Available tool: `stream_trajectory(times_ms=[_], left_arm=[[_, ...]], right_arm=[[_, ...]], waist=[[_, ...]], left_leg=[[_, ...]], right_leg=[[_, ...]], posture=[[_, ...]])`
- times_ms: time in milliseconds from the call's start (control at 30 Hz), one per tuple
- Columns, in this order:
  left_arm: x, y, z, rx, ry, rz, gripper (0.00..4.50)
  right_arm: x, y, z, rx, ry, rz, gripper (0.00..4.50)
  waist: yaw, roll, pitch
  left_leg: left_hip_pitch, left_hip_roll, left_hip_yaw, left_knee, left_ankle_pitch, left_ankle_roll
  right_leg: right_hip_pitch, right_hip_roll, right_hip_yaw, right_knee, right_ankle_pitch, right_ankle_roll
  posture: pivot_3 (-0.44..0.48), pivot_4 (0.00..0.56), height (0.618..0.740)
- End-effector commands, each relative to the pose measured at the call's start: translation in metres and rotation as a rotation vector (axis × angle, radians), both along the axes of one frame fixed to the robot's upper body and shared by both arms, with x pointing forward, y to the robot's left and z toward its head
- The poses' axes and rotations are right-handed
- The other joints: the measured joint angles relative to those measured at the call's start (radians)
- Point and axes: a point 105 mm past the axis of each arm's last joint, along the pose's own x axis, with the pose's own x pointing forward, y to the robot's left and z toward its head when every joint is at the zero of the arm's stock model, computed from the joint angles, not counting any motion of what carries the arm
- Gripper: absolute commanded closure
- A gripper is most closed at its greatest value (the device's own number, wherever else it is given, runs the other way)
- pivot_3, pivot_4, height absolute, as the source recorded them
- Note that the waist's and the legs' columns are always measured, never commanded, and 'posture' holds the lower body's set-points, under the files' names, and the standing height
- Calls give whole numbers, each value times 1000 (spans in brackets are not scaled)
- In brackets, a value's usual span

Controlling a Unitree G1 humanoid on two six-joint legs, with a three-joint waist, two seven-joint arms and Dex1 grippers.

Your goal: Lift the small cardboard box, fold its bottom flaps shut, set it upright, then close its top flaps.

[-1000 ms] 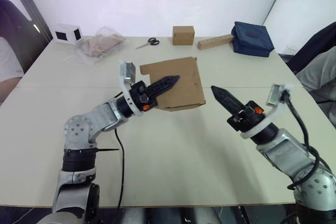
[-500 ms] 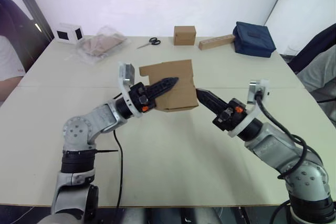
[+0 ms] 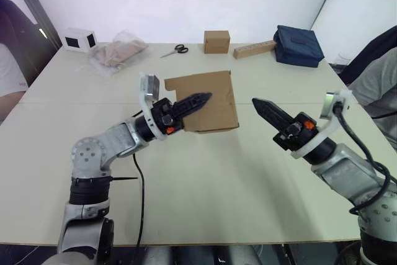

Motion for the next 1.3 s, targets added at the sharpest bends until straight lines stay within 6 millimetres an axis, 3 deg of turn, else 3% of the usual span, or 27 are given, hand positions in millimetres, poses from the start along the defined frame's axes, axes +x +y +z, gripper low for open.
stream_trajectory(times_ms=[33,300,467,667,733,867,1300], left_arm=[[-6,-5,6,-4,-38,-42,4500],[-9,-9,3,-6,-34,-58,4500],[-10,-8,2,4,-39,-61,4500],[-11,-1,3,91,-97,-83,4500],[-9,4,7,266,-210,-136,4500],[-2,1,3,615,-410,-235,4500],[33,-11,-20,1280,-967,-497,4500]], right_arm=[[-8,25,12,21,-56,87,4438],[-15,61,0,-25,-43,201,4438],[-13,55,3,-30,-54,178,4438],[-11,30,10,-38,-76,99,4438],[-15,4,10,-77,-82,26,4438],[-24,-18,-2,-148,-53,-37,4438],[-30,-11,-18,-158,-36,-54,4438]], waist=[[-1,0,0],[2,0,0],[2,0,0],[2,0,0],[7,-1,0],[16,0,0],[25,1,1]], left_leg=[[0,0,0,0,0,0],[-1,0,0,0,0,0],[-1,0,0,0,0,0],[-1,0,0,-1,0,0],[-1,0,0,-1,0,0],[-1,-3,1,-3,0,0],[-2,-2,2,-11,0,1]], right_leg=[[0,0,0,0,0,0],[0,-1,0,-1,0,0],[0,-1,0,-2,0,0],[0,-1,0,-2,0,0],[0,0,0,-2,0,0],[0,0,-2,-5,0,0],[-3,2,0,-10,-1,0]], posture=[[0,150,740],[0,150,740],[0,150,740],[0,150,740],[0,150,740],[0,150,740],[0,150,740]])
